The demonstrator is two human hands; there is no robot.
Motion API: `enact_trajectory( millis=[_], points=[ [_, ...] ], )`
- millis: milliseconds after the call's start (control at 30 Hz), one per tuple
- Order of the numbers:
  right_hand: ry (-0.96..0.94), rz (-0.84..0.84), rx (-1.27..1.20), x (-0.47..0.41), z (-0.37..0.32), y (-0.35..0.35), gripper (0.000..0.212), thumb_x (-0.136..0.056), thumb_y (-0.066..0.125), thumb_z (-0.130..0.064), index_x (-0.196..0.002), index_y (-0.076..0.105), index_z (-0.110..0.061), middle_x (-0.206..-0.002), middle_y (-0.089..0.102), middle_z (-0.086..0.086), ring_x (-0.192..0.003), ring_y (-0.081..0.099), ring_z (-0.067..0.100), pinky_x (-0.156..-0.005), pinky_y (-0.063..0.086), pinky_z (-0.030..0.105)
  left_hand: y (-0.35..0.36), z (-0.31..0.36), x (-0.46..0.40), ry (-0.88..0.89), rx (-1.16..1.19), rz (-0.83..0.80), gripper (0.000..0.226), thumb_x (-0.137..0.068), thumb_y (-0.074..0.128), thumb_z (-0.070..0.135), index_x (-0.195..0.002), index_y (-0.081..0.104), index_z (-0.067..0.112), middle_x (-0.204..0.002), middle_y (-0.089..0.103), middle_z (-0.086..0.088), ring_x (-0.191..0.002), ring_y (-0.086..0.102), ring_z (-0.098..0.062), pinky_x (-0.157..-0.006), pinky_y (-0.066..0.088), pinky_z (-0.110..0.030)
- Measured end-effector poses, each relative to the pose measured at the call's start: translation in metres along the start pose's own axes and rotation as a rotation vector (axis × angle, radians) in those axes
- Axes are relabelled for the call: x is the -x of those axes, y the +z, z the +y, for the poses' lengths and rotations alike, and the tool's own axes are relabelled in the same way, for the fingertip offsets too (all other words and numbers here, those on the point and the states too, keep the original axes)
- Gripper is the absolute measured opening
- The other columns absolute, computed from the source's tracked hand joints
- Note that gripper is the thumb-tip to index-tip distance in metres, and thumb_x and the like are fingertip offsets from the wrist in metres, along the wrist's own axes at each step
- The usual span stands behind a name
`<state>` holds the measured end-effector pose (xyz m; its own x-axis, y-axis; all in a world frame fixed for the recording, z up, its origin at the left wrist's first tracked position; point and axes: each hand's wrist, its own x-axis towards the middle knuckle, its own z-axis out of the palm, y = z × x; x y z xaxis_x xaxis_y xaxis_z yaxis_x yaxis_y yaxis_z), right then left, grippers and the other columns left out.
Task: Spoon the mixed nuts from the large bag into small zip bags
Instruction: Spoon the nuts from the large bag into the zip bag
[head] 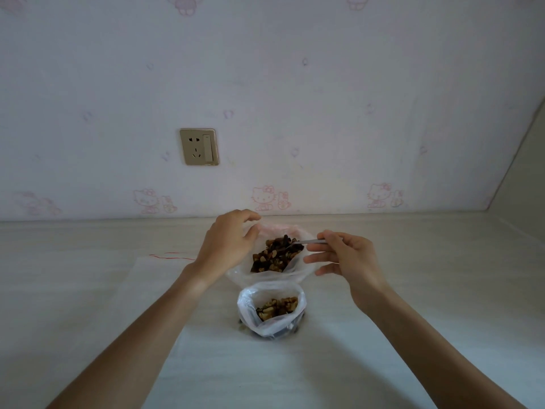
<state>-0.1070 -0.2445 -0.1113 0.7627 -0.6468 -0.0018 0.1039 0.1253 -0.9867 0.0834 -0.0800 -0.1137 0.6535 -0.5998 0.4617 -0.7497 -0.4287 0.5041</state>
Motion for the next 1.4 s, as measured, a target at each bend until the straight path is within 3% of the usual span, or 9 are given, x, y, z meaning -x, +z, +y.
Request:
enact_trajectory(
  millis=[200,333,467,667,833,1000,1133,1233,1400],
  points=[
    [-0.022,-0.026,-0.052,0.015,-0.012,-0.005,0.025,-0.106,0.057,-0.02,-0.105,0.072,0.0,-0.091,0.079,0.018,-0.079,0.078,0.035,-0.052,0.06,0.032,-0.025,0.01,0.038,0.049,-0.018,0.129,0.025,-0.1,0.065,0.029,-0.123,0.07,0.024,-0.121,0.069,0.014,-0.117,0.059,-0.005,-0.101,0.047,-0.028],
    [-0.046,-0.069,-0.047,0.028,-0.013,-0.013,0.026,-0.105,0.058,-0.021,-0.106,0.072,0.001,-0.092,0.078,0.02,-0.079,0.078,0.036,-0.051,0.06,0.033,-0.032,0.016,0.073,0.02,0.015,0.119,0.009,-0.097,0.068,0.031,-0.104,0.072,0.028,-0.092,0.069,0.018,-0.085,0.065,0.001,-0.076,0.054,-0.025],
    [-0.03,-0.119,-0.034,0.048,-0.004,-0.02,0.028,-0.105,0.058,-0.023,-0.105,0.073,0.0,-0.093,0.078,0.022,-0.08,0.077,0.038,-0.05,0.058,0.032,-0.03,0.019,0.106,-0.116,0.002,-0.047,0.02,-0.098,0.057,0.054,-0.089,0.066,0.039,-0.068,0.066,0.02,-0.069,0.064,0.003,-0.055,0.041,-0.02],
    [-0.013,-0.159,0.045,0.068,0.006,-0.023,0.027,-0.106,0.055,-0.02,-0.104,0.073,-0.001,-0.092,0.078,0.021,-0.079,0.077,0.039,-0.049,0.059,0.033,-0.025,0.023,0.127,-0.222,0.17,-0.173,0.021,-0.101,0.063,0.039,-0.085,0.072,0.029,-0.069,0.074,0.009,-0.062,0.07,-0.008,-0.068,0.058,-0.038],
    [-0.204,-0.234,0.209,0.076,0.006,-0.018,0.023,-0.102,0.057,-0.023,-0.102,0.075,-0.007,-0.087,0.079,0.013,-0.077,0.077,0.034,-0.05,0.061,0.039,-0.025,0.034,0.122,-0.237,0.231,-0.134,0.021,-0.101,0.065,0.03,-0.082,0.074,0.027,-0.058,0.07,0.007,-0.053,0.066,-0.004,-0.057,0.045,-0.012],
    [-0.529,-0.365,0.56,0.081,0.007,-0.016,0.031,-0.099,0.058,-0.039,-0.108,0.079,-0.019,-0.088,0.078,-0.006,-0.078,0.074,0.02,-0.056,0.061,0.035,-0.024,0.035,0.12,-0.255,0.259,-0.133,0.021,-0.101,0.066,0.029,-0.081,0.074,0.029,-0.058,0.071,0.006,-0.053,0.066,-0.005,-0.059,0.046,-0.011],
    [-0.78,-0.445,0.797,0.082,0.005,-0.021,0.028,-0.104,0.057,-0.034,-0.115,0.078,-0.02,-0.095,0.076,-0.01,-0.079,0.069,0.008,-0.064,0.056,0.027,-0.024,0.028,0.121,-0.28,0.256,-0.125,0.021,-0.101,0.066,0.029,-0.081,0.074,0.027,-0.058,0.071,0.004,-0.053,0.065,-0.008,-0.057,0.046,-0.013],
    [-0.767,-0.434,0.754,0.08,0.002,-0.023,0.028,-0.102,0.057,-0.034,-0.115,0.078,-0.021,-0.1,0.077,-0.008,-0.081,0.071,0.008,-0.063,0.057,0.027,-0.023,0.023,0.123,-0.293,0.266,-0.134,0.022,-0.101,0.065,0.03,-0.082,0.074,0.024,-0.059,0.071,0.001,-0.057,0.067,-0.017,-0.06,0.048,-0.017],
    [-0.63,-0.378,0.539,0.074,-0.005,-0.022,0.025,-0.099,0.058,-0.037,-0.107,0.078,-0.024,-0.092,0.078,-0.007,-0.083,0.075,0.017,-0.057,0.06,0.028,-0.019,0.019,0.122,-0.308,0.31,-0.127,0.023,-0.101,0.065,0.031,-0.081,0.074,0.023,-0.059,0.071,0.001,-0.053,0.063,-0.009,-0.057,0.045,-0.012]
  ],
)
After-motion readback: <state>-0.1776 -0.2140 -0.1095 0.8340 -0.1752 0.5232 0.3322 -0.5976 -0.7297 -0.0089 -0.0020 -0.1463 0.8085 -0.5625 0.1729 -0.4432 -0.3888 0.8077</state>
